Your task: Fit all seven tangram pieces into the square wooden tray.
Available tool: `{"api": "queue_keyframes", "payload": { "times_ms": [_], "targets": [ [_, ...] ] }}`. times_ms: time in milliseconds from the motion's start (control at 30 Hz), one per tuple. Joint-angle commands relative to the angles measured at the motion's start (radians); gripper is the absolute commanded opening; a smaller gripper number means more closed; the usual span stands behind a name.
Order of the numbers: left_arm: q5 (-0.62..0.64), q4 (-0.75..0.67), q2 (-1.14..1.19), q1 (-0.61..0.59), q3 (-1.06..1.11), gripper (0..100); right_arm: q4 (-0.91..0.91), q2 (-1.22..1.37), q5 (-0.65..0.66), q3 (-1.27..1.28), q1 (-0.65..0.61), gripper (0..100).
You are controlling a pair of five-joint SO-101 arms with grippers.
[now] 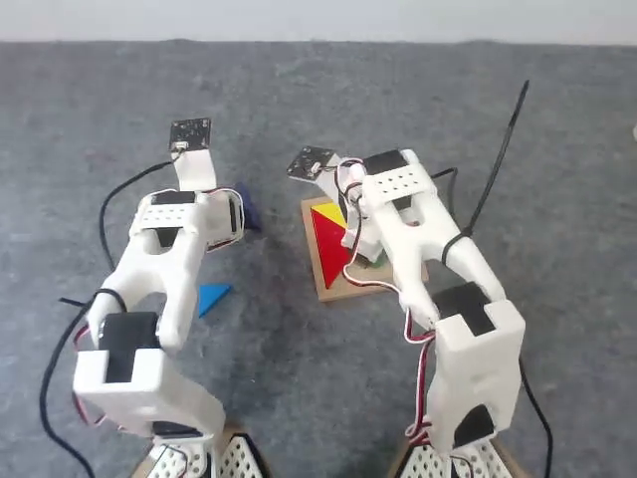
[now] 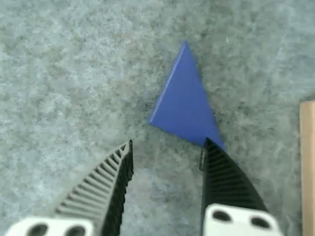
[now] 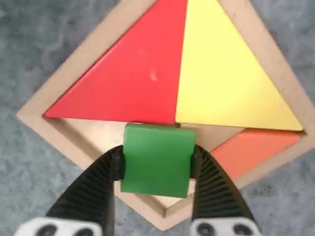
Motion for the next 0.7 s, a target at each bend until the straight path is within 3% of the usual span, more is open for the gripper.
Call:
{"api": "queue_keyframes", "payload": {
  "times_ms": [0, 667],
  "targets": [
    [-0.008, 0.005, -0.037, 0.005, -0.018, 22, -0.008, -0.018, -0.011, -0.003, -0.028, 14.6],
    [-0.008, 0.003, -0.037, 0.006, -0.019, 22, 0.05, -0.018, 0.017, 0.017, -0.056, 20.3]
  ]
}}
